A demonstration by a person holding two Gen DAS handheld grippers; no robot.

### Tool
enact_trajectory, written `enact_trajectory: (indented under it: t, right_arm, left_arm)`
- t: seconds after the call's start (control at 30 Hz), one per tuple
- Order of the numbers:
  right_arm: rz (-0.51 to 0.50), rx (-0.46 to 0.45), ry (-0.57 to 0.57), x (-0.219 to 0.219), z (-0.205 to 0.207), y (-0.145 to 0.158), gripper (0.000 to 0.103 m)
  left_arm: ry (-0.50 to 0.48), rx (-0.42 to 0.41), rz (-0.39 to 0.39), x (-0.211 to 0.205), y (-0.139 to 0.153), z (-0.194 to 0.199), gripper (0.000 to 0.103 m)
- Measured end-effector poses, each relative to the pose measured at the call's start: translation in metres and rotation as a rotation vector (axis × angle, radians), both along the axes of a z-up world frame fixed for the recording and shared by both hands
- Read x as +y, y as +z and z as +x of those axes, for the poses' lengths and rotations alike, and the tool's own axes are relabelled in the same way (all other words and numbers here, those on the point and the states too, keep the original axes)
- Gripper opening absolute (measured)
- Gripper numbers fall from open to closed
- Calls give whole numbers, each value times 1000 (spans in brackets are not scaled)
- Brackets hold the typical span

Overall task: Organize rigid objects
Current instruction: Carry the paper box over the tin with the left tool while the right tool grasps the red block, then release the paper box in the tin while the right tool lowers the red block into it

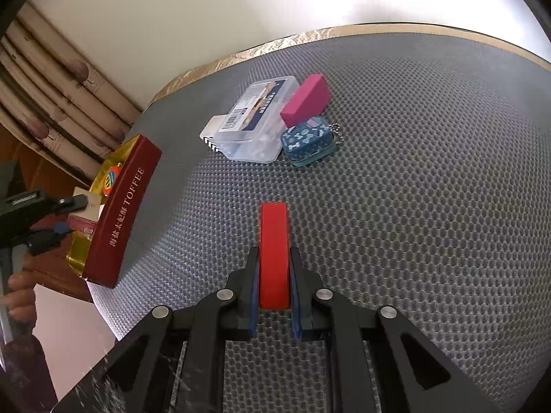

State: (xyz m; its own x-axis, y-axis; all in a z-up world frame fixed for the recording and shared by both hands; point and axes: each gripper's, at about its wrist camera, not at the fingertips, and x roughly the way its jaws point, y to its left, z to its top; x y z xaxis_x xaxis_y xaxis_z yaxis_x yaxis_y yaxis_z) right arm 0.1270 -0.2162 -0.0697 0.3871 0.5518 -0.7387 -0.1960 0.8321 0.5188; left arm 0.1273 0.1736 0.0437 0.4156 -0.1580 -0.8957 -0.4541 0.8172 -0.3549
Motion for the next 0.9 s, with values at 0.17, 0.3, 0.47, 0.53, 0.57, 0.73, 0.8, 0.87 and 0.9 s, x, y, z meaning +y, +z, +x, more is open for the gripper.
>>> enact_trajectory:
  t: [0.17,0.3,0.47,0.53,0.57,0.73,0.8,0.87,0.9]
  right_arm:
    - [4,4,3,-5,-2,2,13]
    - [7,5,5,-10,-4,4,13]
    - [34,4,9,-5,-1,19,13]
    - [52,-6,30,1,-1,31,13]
    - [60,-9,39,4,-1,36,13]
    - [140,-22,136,50,6,75,13]
    - [158,-29,177,74,10,90,13]
    - [185,-27,228,107,15,106,13]
    - [195,-23,254,122,19,111,13]
  left_arm:
    - [-9,8,45,0,-2,10,49]
    - [-10,-29,86,0,9,3,50]
    - [141,-143,122,26,29,-58,58]
    - [188,-144,120,37,27,-81,58]
    - [216,-140,115,45,22,-98,58]
    - [268,-105,122,67,6,-140,58]
    - [298,-92,153,71,2,-150,58]
    - [291,-110,176,68,2,-152,58]
    - [287,-114,205,65,3,-152,58]
